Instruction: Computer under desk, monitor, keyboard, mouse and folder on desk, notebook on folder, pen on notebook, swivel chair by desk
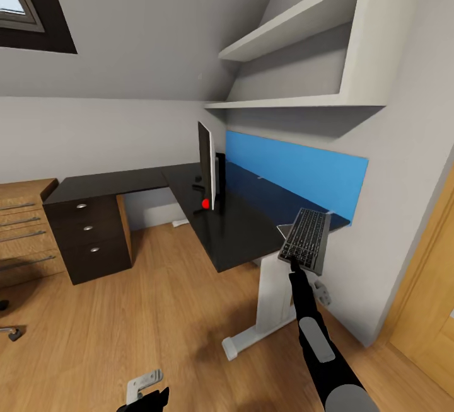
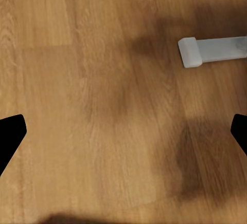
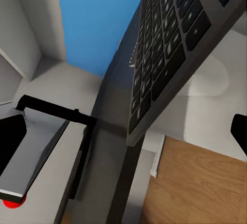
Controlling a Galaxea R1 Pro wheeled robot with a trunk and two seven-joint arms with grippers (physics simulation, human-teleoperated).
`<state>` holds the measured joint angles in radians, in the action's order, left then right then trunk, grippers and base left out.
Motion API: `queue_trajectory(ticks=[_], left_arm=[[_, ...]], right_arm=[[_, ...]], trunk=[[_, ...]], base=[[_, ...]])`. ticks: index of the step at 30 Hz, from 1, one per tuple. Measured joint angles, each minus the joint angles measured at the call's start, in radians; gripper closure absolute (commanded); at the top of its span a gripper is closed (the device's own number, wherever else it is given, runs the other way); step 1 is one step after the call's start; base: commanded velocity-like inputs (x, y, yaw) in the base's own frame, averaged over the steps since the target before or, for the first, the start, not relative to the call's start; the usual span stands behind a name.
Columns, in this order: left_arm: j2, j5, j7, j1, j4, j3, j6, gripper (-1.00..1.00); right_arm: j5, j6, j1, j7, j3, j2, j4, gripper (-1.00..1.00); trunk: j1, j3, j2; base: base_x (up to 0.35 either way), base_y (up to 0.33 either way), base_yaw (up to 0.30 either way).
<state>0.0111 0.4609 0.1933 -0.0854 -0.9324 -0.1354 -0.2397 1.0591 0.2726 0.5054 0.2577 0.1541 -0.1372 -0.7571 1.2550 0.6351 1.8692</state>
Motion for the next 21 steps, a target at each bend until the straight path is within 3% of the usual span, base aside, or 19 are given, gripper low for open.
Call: queue_trajectory(ticks=[13,21], left_arm=[[0.000,0.000,0.000,0.000,0.000,0.000,0.000,-1.00],[0.000,-0.001,0.000,0.000,-0.001,0.001,-0.001,-1.00]], right_arm=[[0.025,0.001,0.000,-0.009,0.028,0.000,0.000,-1.00],[0.026,-0.001,0.000,-0.009,0.070,0.000,0.035,-1.00]], trunk=[[0.000,0.000,0.000],[0.000,0.000,0.000]], base=[[0.000,0.000,0.000],[0.000,0.000,0.000]])
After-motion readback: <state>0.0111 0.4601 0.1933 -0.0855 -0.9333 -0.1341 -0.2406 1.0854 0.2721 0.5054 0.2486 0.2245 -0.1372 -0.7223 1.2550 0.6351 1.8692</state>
